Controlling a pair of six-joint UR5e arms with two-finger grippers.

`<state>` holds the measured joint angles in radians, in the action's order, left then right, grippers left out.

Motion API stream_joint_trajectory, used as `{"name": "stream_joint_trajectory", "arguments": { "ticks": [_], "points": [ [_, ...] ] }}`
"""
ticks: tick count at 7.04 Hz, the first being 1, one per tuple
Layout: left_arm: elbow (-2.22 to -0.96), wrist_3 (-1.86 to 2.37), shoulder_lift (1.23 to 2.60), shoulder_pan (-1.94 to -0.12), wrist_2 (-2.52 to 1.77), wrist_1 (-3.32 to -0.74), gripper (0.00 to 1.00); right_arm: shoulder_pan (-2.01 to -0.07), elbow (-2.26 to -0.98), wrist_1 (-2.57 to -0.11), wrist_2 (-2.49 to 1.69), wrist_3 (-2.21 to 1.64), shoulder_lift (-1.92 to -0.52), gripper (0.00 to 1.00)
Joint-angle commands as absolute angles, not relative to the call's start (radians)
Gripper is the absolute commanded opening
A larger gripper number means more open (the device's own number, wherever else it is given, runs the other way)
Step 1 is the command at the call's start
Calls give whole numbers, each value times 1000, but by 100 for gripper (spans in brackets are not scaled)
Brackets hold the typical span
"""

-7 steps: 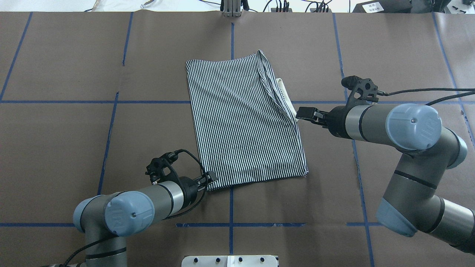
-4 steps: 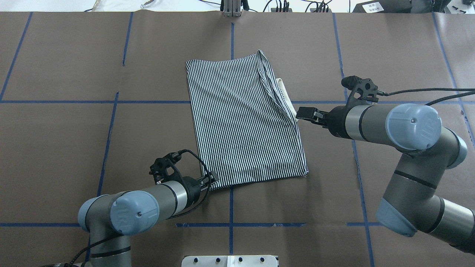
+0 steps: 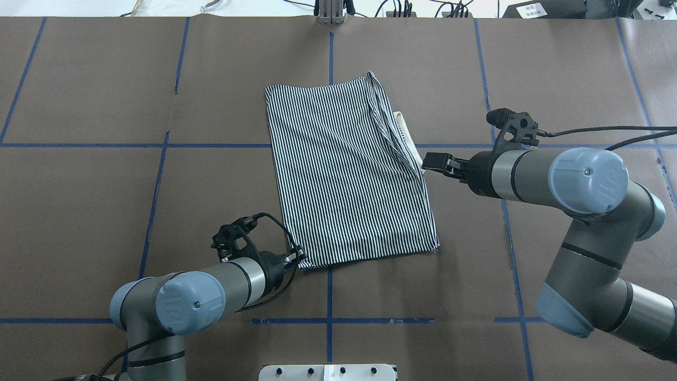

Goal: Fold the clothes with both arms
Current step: 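Lower the left gripper to the shirt corner nearest it, then move the right gripper to the shirt corner nearest the robot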

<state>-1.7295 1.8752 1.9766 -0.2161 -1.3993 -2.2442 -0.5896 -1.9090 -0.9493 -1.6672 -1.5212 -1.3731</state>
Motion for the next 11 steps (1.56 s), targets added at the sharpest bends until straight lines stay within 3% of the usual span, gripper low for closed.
{"name": "stream_joint_trajectory", "arguments": {
  "ticks": [1, 3, 5, 11],
  "points": [
    [-1755, 1826, 1959, -225, -1404, -2244, 0, -550, -1924, -1001, -1625, -1656, -1347, 87],
    [-1810, 1825, 1878, -227, -1408, -2250, 0, -435, -2001, -1146, -1542, -1770, -1313, 87],
    [-1871, 1827, 1816, -221, -1404, -2250, 0, -280, -2060, -1383, -1407, -1956, -1215, 79],
    [-1858, 1832, 1825, -210, -1399, -2250, 0, -247, -1911, -1609, -1393, -1971, -1083, 73]
  ]
}}
